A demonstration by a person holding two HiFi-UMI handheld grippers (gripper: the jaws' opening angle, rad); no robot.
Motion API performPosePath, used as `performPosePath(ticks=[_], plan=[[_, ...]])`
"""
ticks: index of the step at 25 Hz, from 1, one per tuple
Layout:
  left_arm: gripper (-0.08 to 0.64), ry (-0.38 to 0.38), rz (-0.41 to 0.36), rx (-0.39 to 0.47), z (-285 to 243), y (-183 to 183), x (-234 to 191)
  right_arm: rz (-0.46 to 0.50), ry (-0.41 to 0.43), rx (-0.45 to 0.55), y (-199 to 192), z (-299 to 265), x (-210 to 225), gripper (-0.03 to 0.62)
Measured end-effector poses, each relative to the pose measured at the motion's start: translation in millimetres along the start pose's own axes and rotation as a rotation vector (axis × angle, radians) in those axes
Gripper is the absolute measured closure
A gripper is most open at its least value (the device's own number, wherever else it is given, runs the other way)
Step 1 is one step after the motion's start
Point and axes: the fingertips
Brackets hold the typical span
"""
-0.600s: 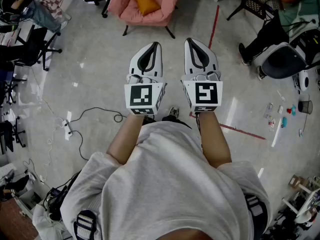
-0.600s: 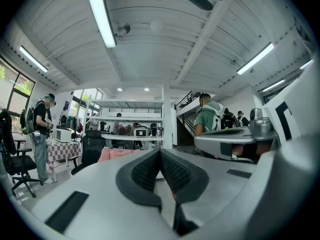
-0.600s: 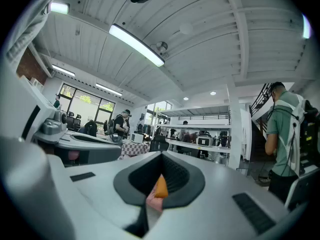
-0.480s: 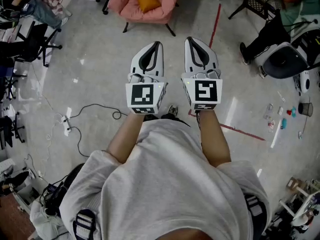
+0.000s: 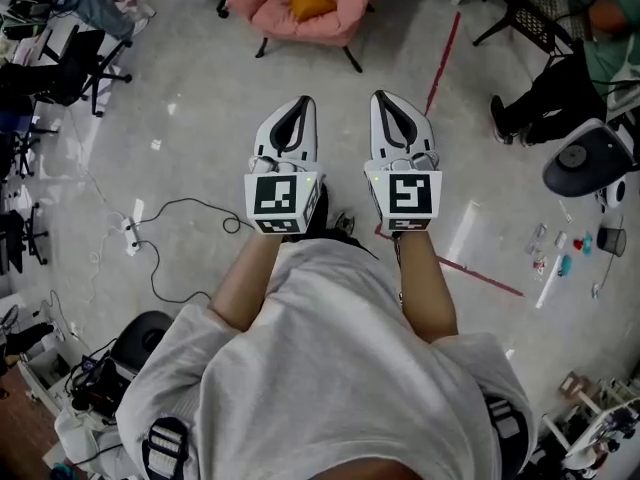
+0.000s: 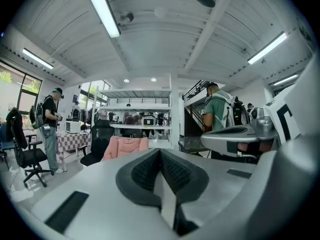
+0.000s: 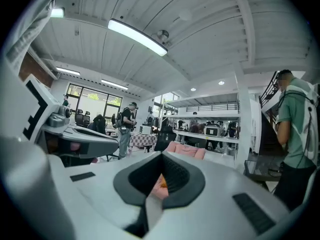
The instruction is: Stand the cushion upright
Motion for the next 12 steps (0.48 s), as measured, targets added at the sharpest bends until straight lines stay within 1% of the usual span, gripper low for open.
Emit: performPosePath(ticks=[4, 8, 12], plan=[[0.546, 0.005, 0.014, -0.022, -19, -8, -17, 0.021, 0.046, -0.034, -6, -26, -5, 0.584], [0.546, 0.015, 0.027, -0.022, -44, -11, -34, 0.05, 0.078, -0.054, -11, -60, -2, 0.584], [0.546, 0.03, 0.063, -0.042, -71, -19, -74, 0.069, 0.114, -0.078, -12, -109, -10, 0.584]])
Point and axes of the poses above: the fingertips, and each gripper's own axes: z backward along the fingers, x to its right, y out of its top, and after that the axes turned 3 degrees about -y, right-handed
